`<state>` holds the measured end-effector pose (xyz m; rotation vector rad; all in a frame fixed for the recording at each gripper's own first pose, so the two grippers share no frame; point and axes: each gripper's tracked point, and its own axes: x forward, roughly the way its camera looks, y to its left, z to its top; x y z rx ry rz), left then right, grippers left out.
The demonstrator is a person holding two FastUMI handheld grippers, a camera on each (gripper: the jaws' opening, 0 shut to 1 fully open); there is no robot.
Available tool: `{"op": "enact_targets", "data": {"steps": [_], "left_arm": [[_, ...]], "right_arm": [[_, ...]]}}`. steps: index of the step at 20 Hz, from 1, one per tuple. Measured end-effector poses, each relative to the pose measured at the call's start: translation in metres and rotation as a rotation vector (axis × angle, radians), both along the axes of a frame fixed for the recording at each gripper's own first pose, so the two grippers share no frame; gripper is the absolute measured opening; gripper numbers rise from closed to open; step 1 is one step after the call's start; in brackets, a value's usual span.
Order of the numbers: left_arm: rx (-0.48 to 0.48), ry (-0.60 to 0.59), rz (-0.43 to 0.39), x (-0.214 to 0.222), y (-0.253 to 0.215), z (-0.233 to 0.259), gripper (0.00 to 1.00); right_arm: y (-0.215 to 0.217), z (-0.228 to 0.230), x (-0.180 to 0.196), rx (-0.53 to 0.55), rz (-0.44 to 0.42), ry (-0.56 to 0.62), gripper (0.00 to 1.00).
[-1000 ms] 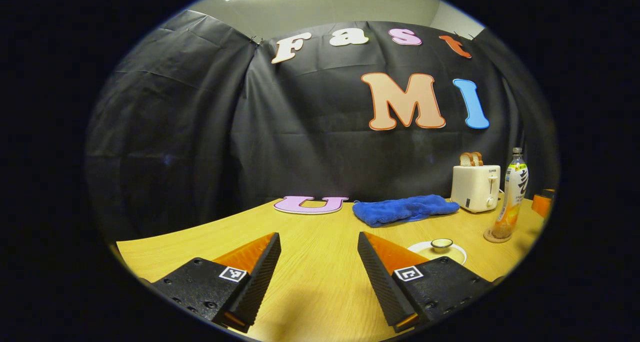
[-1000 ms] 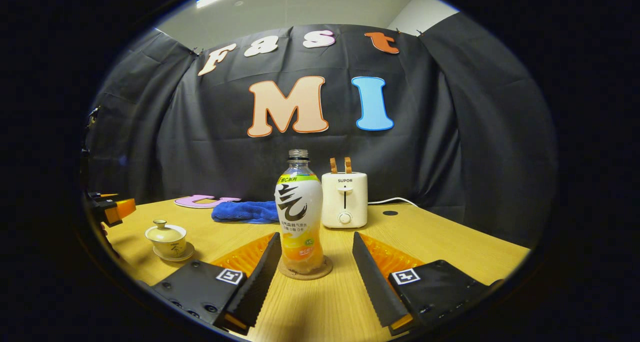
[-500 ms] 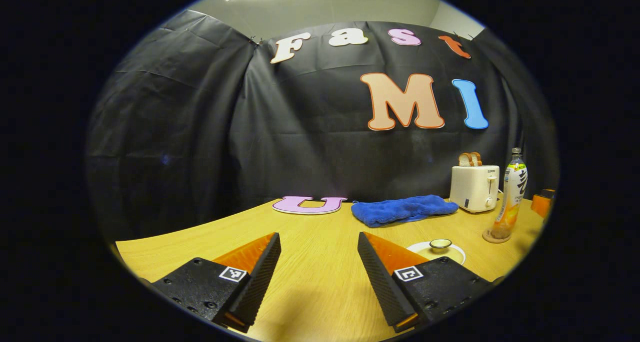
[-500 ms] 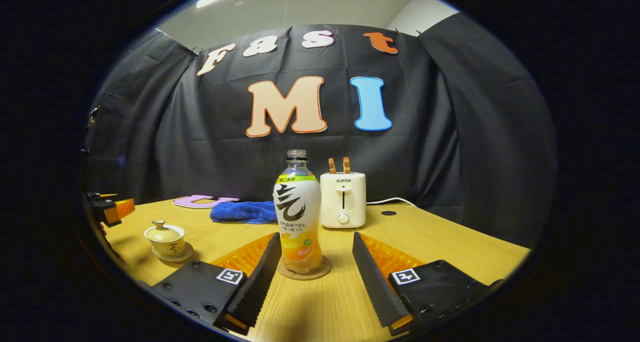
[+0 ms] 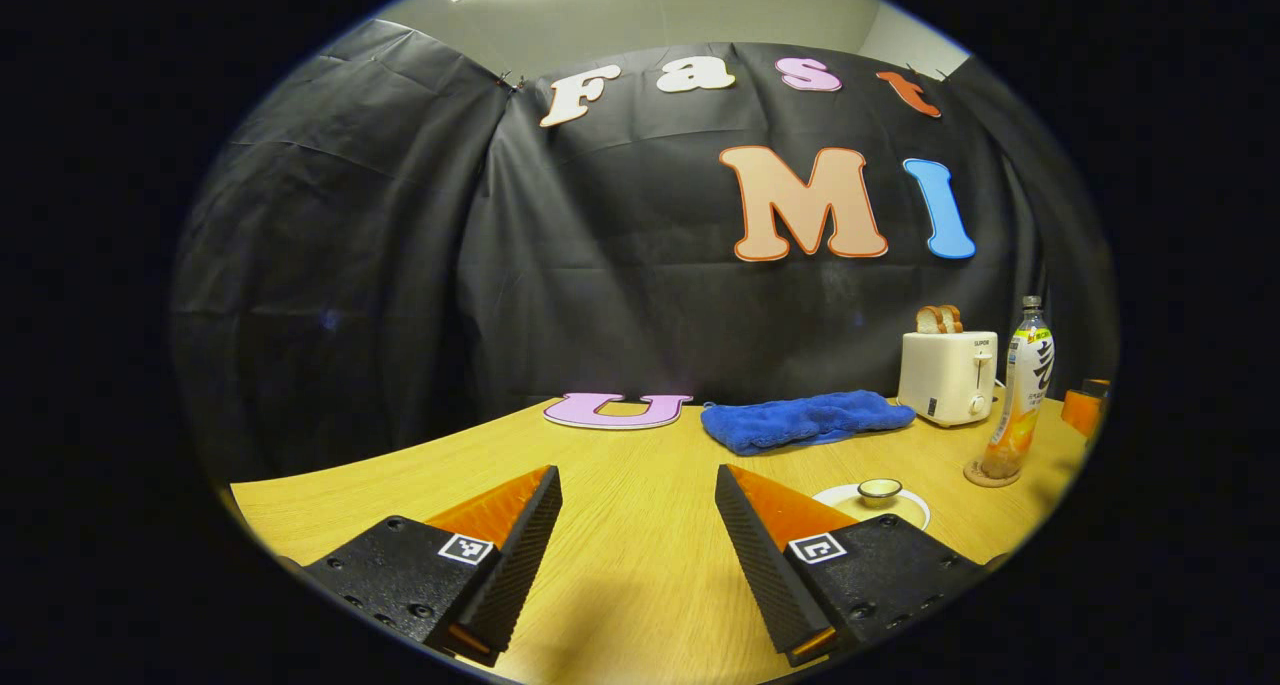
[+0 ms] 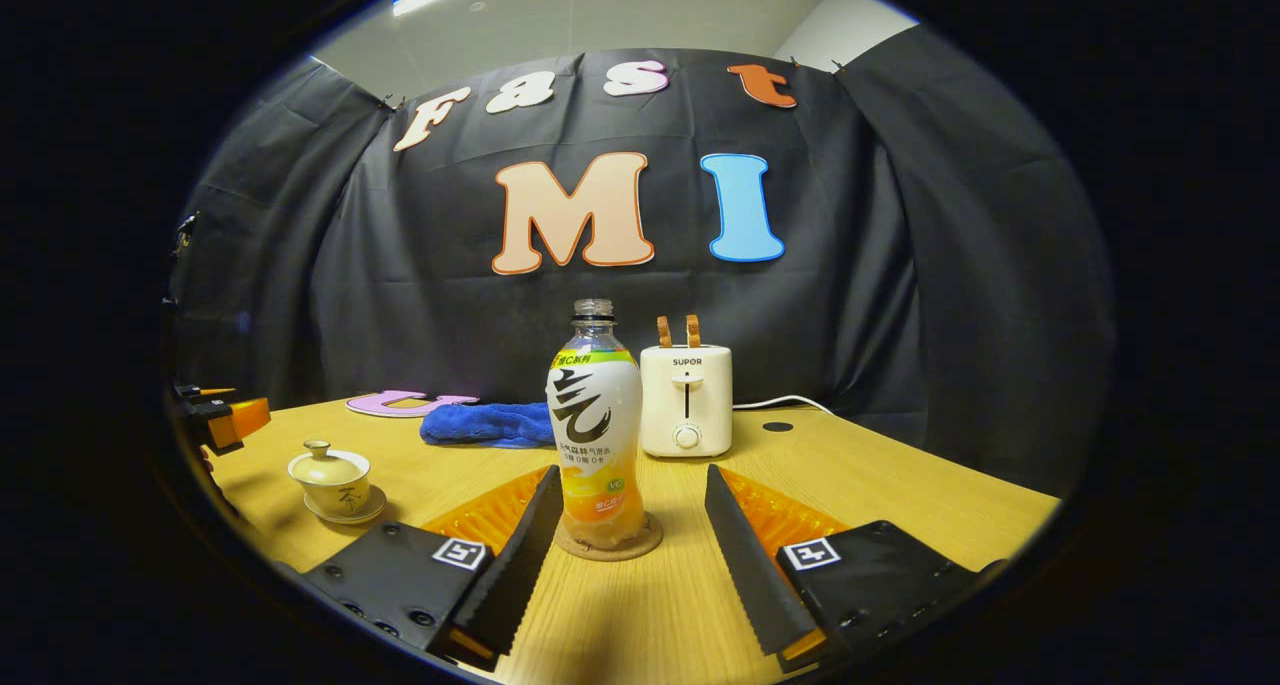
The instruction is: Open the teacup lid with one hand, grasp the water bottle and pour water into the teacup with the other hand; after pouring, place the water bottle on the coaster and then close the teacup lid.
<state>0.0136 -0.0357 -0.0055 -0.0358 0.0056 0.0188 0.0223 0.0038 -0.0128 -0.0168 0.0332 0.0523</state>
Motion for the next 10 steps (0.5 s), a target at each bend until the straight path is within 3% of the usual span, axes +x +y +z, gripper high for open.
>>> {"op": "enact_targets", "data": {"steps": [10], "left_arm": [[-0.009, 0.003, 0.0, -0.0027, -0.0027, -0.005, 0.91]], "right_arm": [[0.0006, -0.0008, -0.0005, 0.0, -0.001, 0.0, 0.91]]}}
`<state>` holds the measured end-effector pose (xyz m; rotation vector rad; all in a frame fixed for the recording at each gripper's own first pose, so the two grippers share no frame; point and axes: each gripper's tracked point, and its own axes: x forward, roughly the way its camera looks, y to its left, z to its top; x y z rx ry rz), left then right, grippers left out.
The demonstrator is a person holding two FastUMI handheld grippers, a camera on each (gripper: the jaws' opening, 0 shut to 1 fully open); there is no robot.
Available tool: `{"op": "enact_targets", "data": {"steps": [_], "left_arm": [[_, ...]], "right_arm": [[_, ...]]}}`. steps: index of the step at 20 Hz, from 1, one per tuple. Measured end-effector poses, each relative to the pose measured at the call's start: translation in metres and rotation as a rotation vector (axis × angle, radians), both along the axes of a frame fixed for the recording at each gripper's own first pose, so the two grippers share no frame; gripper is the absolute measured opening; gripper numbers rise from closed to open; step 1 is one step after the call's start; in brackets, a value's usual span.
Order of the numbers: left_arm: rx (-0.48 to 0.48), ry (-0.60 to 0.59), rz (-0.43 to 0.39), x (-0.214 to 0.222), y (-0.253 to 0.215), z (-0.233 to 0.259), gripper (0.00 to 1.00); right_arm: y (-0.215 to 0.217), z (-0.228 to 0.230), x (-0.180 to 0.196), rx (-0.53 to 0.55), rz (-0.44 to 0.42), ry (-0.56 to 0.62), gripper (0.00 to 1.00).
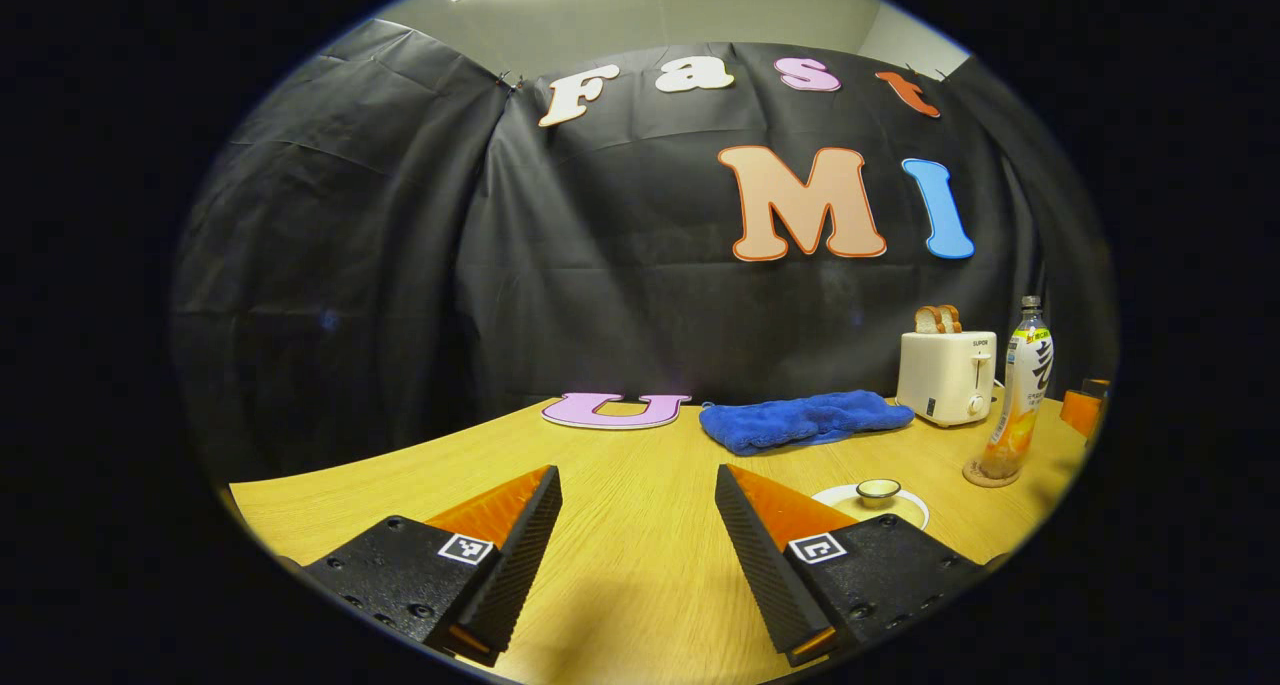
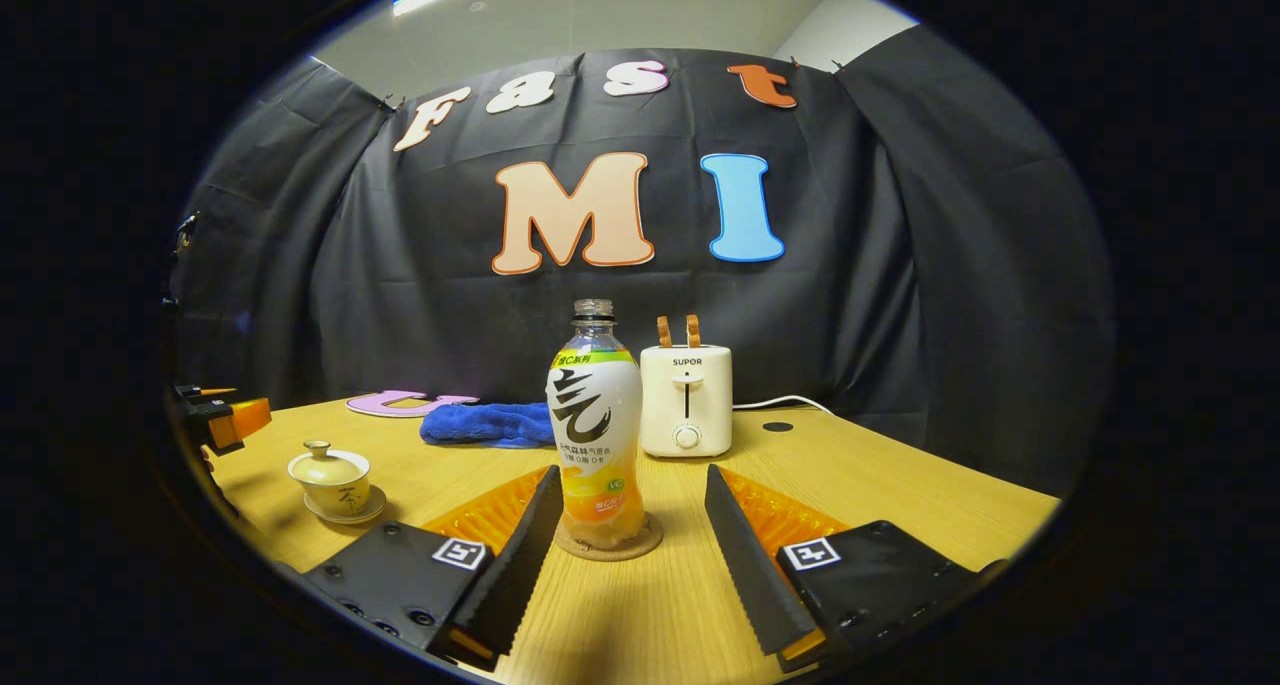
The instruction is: Open the teacup lid with one hand, grasp the water bottle and pour water into the teacup with the other hand; after pouring, place the water bottle on the coaster and then close the teacup lid.
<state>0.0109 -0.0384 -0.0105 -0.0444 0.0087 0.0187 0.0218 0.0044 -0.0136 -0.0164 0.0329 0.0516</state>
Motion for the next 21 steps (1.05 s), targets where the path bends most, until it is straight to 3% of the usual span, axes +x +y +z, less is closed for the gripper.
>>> {"op": "enact_targets", "data": {"steps": [1, 4, 14, 20, 21], "left_arm": [[0.0, 0.0, 0.0, 0.0002, -0.0001, 0.0, 0.91], [-0.002, -0.001, 0.0, 0.0, -0.0007, -0.0014, 0.91], [-0.004, -0.002, 0.001, -0.0001, -0.0012, -0.0023, 0.91], [-0.005, -0.002, -0.002, 0.0003, -0.0015, -0.0026, 0.91], [-0.006, -0.002, -0.003, 0.0004, -0.0017, -0.0023, 0.91]], "right_arm": [[0.0005, 0.0001, 0.0004, 0.0, 0.0, 0.0, 0.94], [0.0, -0.0004, 0.0002, 0.0, 0.0, 0.0, 0.88], [0.0004, -0.0007, -0.0001, 0.0, -0.001, -0.001, 0.92], [0.0005, -0.001, -0.0002, 0.001, -0.002, -0.001, 0.88], [0.0005, -0.0009, 0.0002, 0.001, -0.002, -0.001, 0.92]]}}
